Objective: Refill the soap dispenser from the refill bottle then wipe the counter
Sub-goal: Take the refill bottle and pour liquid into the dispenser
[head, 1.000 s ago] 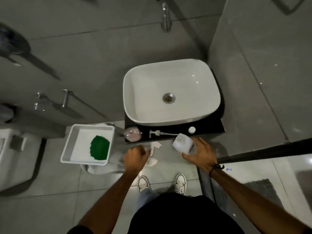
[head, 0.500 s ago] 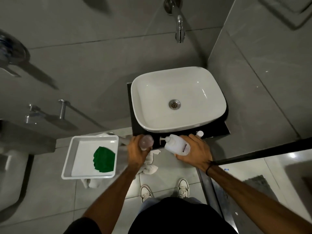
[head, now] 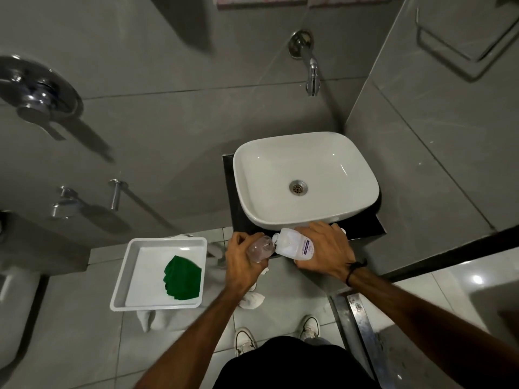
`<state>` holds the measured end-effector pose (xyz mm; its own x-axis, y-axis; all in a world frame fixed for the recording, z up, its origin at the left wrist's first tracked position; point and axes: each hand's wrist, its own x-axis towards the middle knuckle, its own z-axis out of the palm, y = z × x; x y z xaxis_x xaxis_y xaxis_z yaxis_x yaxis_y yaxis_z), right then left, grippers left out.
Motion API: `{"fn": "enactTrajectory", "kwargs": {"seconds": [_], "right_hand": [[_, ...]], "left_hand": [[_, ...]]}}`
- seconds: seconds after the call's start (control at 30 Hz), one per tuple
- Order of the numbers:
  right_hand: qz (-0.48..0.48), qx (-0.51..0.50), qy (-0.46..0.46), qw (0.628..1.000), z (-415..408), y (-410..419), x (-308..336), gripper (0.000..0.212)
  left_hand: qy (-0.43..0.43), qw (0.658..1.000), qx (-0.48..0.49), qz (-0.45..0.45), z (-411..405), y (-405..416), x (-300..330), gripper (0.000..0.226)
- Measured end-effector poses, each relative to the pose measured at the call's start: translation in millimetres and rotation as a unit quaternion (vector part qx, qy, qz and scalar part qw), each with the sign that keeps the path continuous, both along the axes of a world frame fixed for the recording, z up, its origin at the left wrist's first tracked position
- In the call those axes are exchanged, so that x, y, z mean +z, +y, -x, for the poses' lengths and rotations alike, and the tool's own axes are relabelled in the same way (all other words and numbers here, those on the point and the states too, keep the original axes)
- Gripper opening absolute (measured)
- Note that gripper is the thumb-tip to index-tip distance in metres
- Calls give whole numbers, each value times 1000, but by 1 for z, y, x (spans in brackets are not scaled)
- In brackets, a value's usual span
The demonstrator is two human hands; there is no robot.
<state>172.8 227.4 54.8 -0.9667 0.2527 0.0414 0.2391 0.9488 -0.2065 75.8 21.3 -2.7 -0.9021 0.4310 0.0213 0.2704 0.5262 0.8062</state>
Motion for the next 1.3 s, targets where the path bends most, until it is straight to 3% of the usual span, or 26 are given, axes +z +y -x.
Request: {"fn": "enactTrajectory", "kwargs": {"seconds": [0.43, 1.3], "right_hand": [[-69, 70, -78, 992, -3, -17, 21, 69], [-158, 111, -138, 971, 5, -25, 52, 63]], "left_hand": [[11, 998, 25, 62, -11, -23, 12, 69], [-7, 998, 10, 65, -14, -22, 18, 67]]}}
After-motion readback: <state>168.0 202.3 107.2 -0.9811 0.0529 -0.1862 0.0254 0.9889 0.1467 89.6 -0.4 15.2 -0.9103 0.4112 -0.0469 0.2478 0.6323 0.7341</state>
